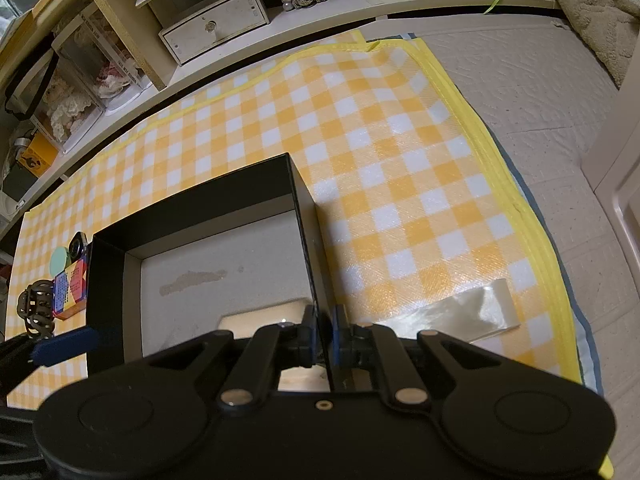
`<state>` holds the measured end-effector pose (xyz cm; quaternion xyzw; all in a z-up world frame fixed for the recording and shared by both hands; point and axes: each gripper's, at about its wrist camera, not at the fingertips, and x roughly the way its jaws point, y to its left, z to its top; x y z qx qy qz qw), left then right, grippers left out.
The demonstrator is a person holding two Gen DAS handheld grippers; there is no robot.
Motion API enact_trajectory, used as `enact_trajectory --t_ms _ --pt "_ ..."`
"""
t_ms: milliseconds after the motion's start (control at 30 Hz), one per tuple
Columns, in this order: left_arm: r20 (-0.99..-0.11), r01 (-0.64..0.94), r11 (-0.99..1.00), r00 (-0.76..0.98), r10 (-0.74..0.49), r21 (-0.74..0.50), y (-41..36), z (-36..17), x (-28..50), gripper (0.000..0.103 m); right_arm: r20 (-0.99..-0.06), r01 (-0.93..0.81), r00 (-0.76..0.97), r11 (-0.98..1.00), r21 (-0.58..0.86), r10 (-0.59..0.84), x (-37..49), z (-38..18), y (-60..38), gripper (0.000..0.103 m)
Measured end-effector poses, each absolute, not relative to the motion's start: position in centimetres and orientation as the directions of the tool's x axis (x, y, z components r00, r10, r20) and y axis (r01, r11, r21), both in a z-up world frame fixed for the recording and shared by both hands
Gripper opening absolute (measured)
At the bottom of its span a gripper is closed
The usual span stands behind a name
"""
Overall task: Organize rigid objects
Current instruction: 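Lift the left tool out of the tray back toward the remaining items, then lower the left tool onto the printed card box and close on it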
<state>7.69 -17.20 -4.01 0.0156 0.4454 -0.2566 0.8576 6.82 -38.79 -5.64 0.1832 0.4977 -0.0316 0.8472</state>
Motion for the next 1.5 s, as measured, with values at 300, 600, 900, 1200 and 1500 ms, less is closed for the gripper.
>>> enact_trajectory --t_ms 300,600,900,1200,1500 --pt "-0.766 0.411 0.898 0.523 -0.375 -0.159 -14.3 -1.5 6.5 0.1 -0.856 0.235 0.502 0.932 0.276 0.127 6.8 -5.7 -38.8 0.008" --pt "-0.739 0.373 0.925 0.604 -0.298 -0.068 -10.8 -0.2 6.3 0.103 -0.858 0.235 0.499 0.935 0.267 0.12 6.7 -5.6 -38.7 0.008" --pt "-0.751 0.29 0.955 0.615 -0.24 -0.068 -7.1 -0.5 7.5 0.103 -0.859 0.234 0.498 0.935 0.265 0.118 6.7 -5.7 -38.6 0.008" --pt "-0.758 0.168 0.982 0.628 -0.174 -0.085 -4.2 -1.9 9.8 0.103 -0.859 0.234 0.498 0.936 0.262 0.117 6.7 -5.6 -38.6 0.007" --pt "-0.798 0.096 0.991 0.589 -0.131 -0.093 -2.8 -5.4 12.7 0.103 -0.861 0.233 0.495 0.938 0.258 0.114 6.8 -5.7 -38.6 0.007"
